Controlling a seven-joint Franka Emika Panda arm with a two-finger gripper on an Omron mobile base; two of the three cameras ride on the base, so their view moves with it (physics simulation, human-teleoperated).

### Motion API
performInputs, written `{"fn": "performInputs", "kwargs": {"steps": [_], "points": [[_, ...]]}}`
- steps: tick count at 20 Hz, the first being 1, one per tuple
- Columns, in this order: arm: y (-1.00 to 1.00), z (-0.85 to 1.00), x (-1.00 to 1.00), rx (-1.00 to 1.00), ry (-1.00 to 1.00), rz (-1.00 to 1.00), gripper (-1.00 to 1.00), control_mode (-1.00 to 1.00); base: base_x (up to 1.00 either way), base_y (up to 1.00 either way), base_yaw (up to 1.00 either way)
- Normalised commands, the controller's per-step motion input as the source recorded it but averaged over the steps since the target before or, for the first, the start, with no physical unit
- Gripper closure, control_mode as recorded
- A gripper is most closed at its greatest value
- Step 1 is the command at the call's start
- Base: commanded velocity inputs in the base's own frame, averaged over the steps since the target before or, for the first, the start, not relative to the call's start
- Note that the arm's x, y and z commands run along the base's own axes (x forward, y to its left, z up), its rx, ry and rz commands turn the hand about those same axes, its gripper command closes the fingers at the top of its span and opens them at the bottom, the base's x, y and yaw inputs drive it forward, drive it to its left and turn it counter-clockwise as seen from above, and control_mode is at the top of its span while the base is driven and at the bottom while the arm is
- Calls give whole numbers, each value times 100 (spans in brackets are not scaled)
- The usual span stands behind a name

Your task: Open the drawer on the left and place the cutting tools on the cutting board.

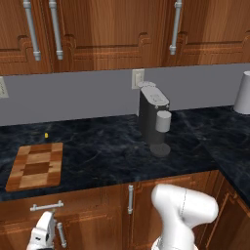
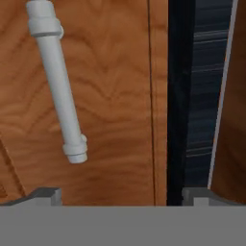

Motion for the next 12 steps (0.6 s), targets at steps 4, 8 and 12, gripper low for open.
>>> {"fn": "performInputs", "kwargs": {"steps": [4,8,12], "points": [[37,-29,30,0,0,4,-100,-100,0,0,0],[35,-35,36,0,0,3,-100,-100,0,0,0],[30,-38,28,0,0,3,-100,-100,0,0,0]]}}
